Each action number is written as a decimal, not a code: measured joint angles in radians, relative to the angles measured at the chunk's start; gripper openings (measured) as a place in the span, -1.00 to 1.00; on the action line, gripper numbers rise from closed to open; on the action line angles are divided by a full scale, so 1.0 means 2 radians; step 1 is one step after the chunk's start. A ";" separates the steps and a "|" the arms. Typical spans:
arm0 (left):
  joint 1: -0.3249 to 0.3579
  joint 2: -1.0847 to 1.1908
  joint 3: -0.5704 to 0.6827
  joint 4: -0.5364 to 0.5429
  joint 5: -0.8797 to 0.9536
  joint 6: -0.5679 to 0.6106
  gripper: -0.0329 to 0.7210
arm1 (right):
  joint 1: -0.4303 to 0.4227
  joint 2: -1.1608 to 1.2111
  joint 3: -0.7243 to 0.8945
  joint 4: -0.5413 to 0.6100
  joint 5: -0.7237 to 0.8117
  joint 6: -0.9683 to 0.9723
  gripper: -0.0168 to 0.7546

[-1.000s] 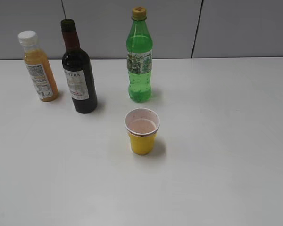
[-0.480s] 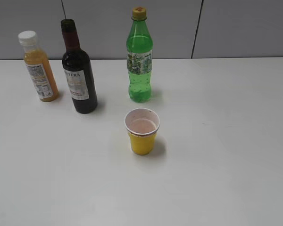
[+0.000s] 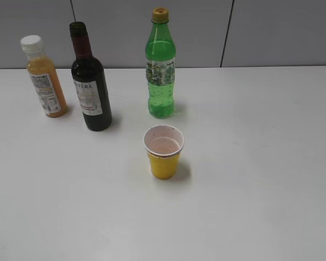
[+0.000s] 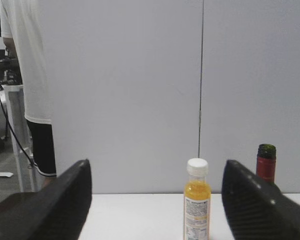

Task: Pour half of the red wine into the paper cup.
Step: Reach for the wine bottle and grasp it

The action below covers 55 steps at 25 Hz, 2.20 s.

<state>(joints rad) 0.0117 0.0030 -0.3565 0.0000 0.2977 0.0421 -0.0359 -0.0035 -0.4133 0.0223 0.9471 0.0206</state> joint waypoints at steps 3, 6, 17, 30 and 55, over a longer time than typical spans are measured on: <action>0.000 0.024 0.039 0.007 -0.049 -0.035 0.71 | 0.000 0.000 0.000 0.000 0.000 0.000 0.58; -0.003 0.065 0.064 0.030 -0.089 -0.055 0.71 | 0.000 0.000 0.000 0.000 0.000 0.000 0.58; -0.035 0.363 0.080 0.240 -0.356 -0.182 0.70 | 0.000 0.000 0.000 0.000 0.000 0.000 0.58; -0.032 0.798 0.029 0.265 -0.680 -0.177 0.70 | 0.000 0.000 0.000 0.000 0.000 0.000 0.58; -0.032 1.000 -0.175 0.235 -0.706 -0.038 0.69 | 0.000 0.000 0.000 0.000 0.000 0.000 0.58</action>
<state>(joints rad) -0.0516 2.0022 -0.7071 0.4696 -1.1137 -0.0336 -0.0359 -0.0035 -0.4133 0.0223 0.9464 0.0214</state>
